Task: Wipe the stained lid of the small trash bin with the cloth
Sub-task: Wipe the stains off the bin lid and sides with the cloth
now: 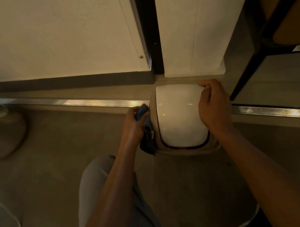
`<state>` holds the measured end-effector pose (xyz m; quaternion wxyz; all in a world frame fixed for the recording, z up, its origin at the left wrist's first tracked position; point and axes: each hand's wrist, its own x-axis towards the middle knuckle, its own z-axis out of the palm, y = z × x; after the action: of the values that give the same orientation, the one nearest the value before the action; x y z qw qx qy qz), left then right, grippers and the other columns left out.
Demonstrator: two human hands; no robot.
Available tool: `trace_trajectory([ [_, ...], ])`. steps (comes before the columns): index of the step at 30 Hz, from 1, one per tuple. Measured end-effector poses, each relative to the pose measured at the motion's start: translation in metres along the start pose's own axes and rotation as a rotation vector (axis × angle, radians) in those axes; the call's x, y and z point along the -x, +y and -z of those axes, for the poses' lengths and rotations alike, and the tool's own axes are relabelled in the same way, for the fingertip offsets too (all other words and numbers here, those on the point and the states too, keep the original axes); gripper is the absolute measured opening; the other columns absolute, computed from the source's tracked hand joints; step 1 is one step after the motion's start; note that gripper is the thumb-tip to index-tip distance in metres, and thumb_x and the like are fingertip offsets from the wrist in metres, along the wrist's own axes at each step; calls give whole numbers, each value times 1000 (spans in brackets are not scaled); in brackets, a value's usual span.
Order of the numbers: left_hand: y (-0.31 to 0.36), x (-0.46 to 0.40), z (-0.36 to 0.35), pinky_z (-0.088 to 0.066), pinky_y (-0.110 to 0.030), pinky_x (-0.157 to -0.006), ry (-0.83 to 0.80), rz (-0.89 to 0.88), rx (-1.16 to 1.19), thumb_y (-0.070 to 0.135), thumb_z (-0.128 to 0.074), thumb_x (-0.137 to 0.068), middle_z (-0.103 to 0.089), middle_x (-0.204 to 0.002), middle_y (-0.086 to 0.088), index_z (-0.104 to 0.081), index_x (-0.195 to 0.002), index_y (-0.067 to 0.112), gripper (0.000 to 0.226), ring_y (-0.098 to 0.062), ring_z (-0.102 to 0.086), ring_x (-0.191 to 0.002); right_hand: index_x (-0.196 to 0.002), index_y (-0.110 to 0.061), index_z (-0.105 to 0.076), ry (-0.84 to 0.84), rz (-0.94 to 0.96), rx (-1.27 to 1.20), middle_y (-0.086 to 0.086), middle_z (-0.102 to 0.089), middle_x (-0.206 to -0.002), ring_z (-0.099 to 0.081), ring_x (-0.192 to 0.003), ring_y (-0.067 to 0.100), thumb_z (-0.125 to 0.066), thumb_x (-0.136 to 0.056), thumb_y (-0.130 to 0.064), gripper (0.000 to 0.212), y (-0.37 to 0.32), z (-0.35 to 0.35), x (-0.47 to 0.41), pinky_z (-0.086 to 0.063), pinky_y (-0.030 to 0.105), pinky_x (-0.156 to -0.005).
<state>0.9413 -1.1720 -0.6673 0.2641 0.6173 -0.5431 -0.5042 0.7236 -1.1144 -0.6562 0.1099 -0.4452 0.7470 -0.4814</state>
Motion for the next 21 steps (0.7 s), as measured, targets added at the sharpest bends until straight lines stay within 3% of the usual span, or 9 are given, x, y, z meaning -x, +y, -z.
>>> trace_trajectory([
  [5, 30, -43, -12, -41, -15, -67, 7, -19, -156, 20, -55, -101, -57, -116, -1, -50, -134, 18, 34, -11, -56, -96, -109, -10, -59, 18, -27, 8, 5, -61, -108, -49, -87, 3, -37, -98, -13, 25, 0, -2, -1, -29, -4, -71],
  [7, 27, -32, -13, -44, -12, -66, 12, -5, -72, 22, -53, -102, -58, -117, -1, -52, -132, 18, 31, -7, -55, -92, -109, -10, -59, 31, -35, 9, 4, -61, -108, -51, -89, 6, -37, -97, -13, 25, -1, -3, -1, -30, -4, -71],
  [10, -1, 8, -16, -45, -22, -84, 107, -17, 74, 28, -57, -101, -62, -116, 0, -55, -129, 15, 31, -14, -59, -104, -109, -8, -59, 45, -39, 5, 4, -61, -107, -50, -88, 5, -36, -96, -14, 27, -3, -3, 0, -30, -3, -69],
  [14, -39, 67, -41, -45, -12, -81, 392, 33, 144, 26, -54, -103, -62, -113, -2, -55, -128, 10, 30, -18, -60, -108, -108, -8, -59, 52, -49, -2, 4, -61, -106, -49, -87, 3, -36, -96, -13, 27, -4, -3, 0, -30, -3, -70],
  [16, -46, 93, -62, -44, -22, -93, 508, 40, 181, 23, -53, -103, -59, -123, -8, -50, -133, 5, 35, -20, -56, -115, -109, -9, -59, 54, -41, -1, 3, -61, -106, -48, -87, 1, -36, -96, -14, 27, -3, -3, 0, -30, -4, -71],
  [21, -48, 127, -104, -46, -33, -100, 589, 149, 344, 26, -56, -101, -54, -134, -11, -40, -139, 10, 44, -22, -55, -122, -109, -9, -59, 55, -27, 11, 1, -58, -104, -48, -87, 3, -36, -97, -14, 27, -1, -4, 0, -31, -2, -71],
])
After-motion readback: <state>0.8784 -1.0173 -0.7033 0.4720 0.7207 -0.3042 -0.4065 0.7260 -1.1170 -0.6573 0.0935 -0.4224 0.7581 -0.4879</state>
